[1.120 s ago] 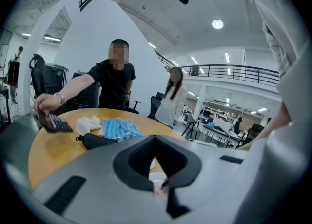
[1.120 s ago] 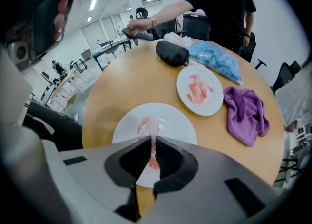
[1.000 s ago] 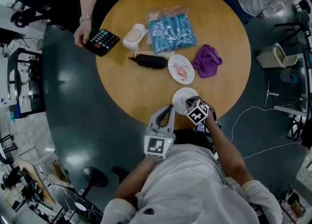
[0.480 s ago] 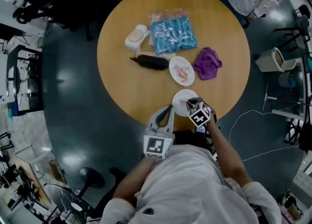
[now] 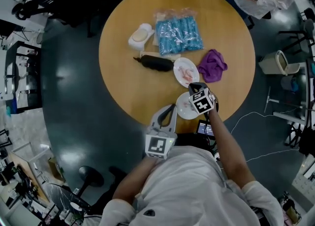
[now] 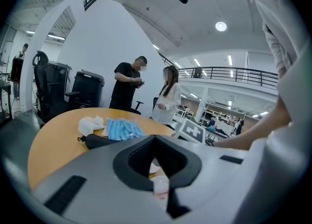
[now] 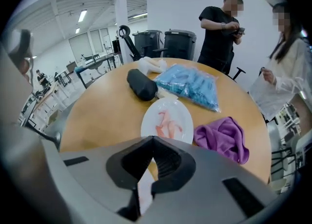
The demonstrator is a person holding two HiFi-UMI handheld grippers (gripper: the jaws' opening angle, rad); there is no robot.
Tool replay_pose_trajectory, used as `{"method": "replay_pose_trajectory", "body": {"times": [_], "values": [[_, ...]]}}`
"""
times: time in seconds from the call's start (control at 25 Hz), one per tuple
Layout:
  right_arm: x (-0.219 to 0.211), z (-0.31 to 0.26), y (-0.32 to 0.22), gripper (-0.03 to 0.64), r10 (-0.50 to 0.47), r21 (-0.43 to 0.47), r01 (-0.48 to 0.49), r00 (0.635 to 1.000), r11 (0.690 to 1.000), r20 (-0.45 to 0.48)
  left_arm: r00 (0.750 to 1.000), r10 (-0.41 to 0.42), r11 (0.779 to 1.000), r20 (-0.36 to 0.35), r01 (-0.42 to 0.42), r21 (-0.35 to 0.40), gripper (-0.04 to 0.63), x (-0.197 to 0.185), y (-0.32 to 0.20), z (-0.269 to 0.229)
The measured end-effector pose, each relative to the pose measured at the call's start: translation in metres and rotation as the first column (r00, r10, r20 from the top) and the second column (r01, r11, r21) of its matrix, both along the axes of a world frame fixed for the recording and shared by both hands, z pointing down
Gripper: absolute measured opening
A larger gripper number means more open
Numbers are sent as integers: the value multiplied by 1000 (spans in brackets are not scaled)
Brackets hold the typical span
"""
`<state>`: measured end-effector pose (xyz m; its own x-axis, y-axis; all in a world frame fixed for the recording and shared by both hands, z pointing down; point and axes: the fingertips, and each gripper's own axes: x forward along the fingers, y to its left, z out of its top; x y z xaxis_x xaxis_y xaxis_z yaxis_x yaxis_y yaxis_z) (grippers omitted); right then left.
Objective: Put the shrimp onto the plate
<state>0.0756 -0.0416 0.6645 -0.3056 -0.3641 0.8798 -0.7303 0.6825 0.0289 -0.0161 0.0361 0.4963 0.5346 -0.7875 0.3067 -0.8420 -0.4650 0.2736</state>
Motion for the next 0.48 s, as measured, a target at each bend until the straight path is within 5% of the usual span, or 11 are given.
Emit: {"method": "replay_pose_trajectory", "body": {"times": [0.48], "values": [[-14,27,-61,23,174,-108,-166,982,980,69,1000,-26,999,-6,26,-21,8,-13,-35,5]]}}
